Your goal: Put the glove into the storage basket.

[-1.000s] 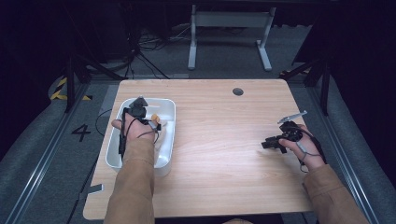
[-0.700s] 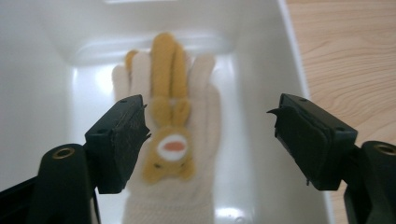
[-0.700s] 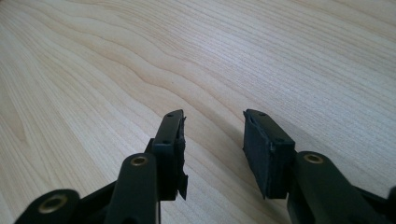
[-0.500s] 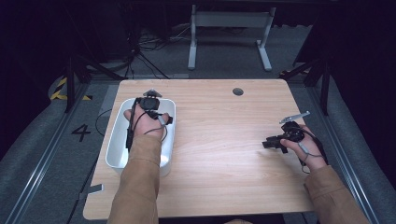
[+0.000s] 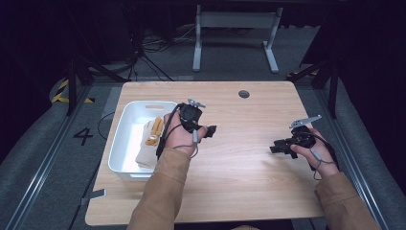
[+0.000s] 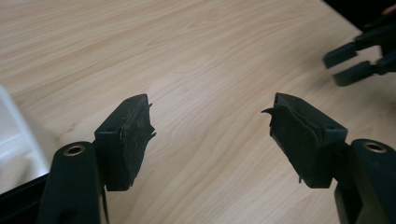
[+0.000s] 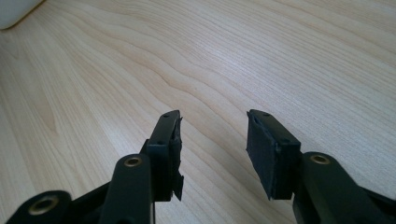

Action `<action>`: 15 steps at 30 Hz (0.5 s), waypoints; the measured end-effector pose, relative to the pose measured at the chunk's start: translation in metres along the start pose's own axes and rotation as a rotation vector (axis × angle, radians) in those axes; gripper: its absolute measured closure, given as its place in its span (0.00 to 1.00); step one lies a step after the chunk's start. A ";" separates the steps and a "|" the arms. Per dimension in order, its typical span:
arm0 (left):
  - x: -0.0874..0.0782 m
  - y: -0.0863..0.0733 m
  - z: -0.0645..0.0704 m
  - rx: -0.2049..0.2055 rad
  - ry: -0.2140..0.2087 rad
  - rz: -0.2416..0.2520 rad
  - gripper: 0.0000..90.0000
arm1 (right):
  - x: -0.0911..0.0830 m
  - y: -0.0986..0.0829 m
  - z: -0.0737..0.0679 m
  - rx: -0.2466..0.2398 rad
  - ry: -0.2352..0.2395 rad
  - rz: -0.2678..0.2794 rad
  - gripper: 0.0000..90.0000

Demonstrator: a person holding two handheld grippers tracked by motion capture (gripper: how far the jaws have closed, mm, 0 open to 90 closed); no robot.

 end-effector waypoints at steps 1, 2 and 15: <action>0.003 -0.003 0.004 0.012 -0.017 -0.002 0.33 | 0.000 0.000 0.000 -0.003 0.003 0.002 0.62; 0.005 -0.005 0.006 0.024 -0.025 -0.004 0.34 | 0.000 0.000 0.000 -0.008 0.005 0.005 0.61; 0.031 -0.041 0.027 0.187 -0.108 0.021 0.32 | 0.000 0.004 -0.003 -0.037 0.005 0.056 0.48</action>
Point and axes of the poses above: each handheld gripper's, and its own axes: x roughly forward along the jaws, y roughly out of its top, z roughly to its right, the point moved 3 cm from there along x, roughly forward along the jaws, and after that the axes turned 7 degrees about -z, right-handed, at the moved point
